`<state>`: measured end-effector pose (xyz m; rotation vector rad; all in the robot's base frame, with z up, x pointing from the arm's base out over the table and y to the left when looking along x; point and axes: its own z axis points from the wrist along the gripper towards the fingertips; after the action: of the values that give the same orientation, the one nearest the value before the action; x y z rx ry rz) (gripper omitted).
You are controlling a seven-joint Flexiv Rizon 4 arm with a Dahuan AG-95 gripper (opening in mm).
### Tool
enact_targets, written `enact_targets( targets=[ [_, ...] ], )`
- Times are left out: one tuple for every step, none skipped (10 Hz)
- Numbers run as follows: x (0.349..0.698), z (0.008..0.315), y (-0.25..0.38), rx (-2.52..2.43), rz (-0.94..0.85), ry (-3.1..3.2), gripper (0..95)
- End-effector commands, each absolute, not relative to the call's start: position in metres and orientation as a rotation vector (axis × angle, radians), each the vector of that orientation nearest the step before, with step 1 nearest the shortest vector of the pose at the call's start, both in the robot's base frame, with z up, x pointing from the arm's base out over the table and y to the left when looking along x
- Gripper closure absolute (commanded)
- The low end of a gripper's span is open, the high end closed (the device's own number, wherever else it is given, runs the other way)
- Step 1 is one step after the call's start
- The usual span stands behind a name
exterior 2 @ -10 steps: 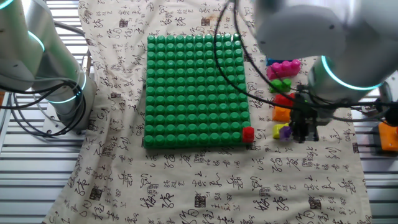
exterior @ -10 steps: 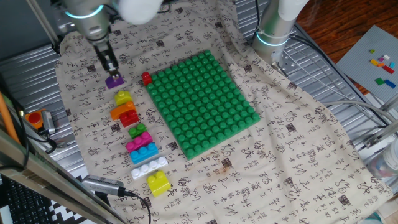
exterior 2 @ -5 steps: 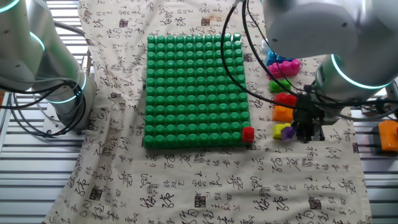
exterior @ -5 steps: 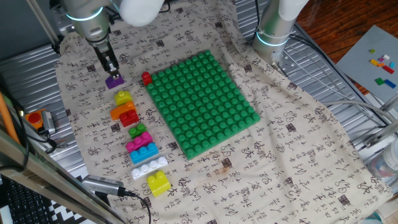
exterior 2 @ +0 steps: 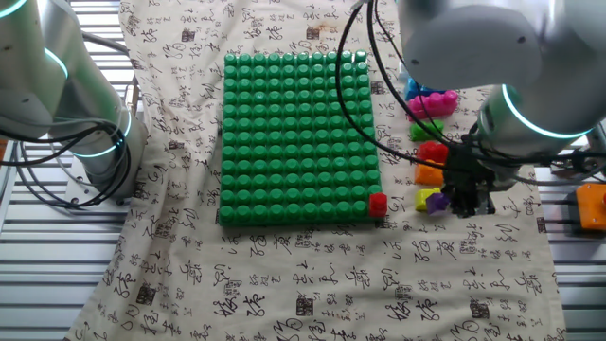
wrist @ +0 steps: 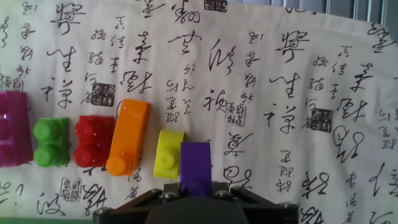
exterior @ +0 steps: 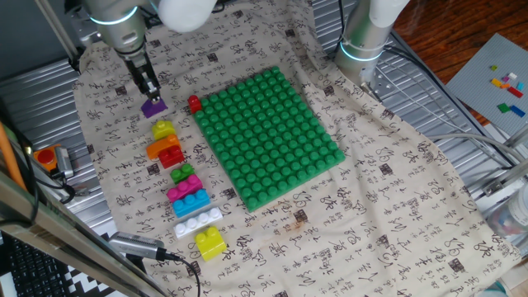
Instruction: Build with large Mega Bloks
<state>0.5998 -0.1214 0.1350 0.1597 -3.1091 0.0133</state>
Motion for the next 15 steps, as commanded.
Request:
enact_targets(
  targets=[
    [0.600,0.135,-0.122,0.138,0.026,-3.086,95.0],
    [0.600,0.135,-0.122,0.130,0.013,-3.082,95.0],
    [0.600,0.135,-0.122,0.128,0.008,-3.083,95.0],
    [0.594,0.142,-0.113,0.113,0.005,-3.082,95.0],
    [0.581,0.151,-0.100,0.100,0.008,-3.080,95.0],
    [0.561,0.156,-0.084,0.098,0.012,-3.086,95.0],
    [0.546,0.158,-0.074,0.090,0.019,-3.089,95.0],
    [0.533,0.157,-0.066,0.090,0.028,-3.092,95.0],
    [0.510,0.151,-0.057,0.098,0.035,-3.112,95.0],
    [0.502,0.146,-0.054,0.097,0.041,-3.119,95.0],
    [0.493,0.140,-0.051,0.098,0.047,-3.130,95.0],
    [0.486,0.132,-0.050,0.093,0.044,-3.140,95.0],
    [0.482,0.129,-0.050,0.098,0.042,-3.144,95.0],
    [0.479,0.127,-0.051,0.104,0.039,-3.151,95.0],
    [0.476,0.123,-0.052,0.106,0.041,-3.157,95.0]
  ],
)
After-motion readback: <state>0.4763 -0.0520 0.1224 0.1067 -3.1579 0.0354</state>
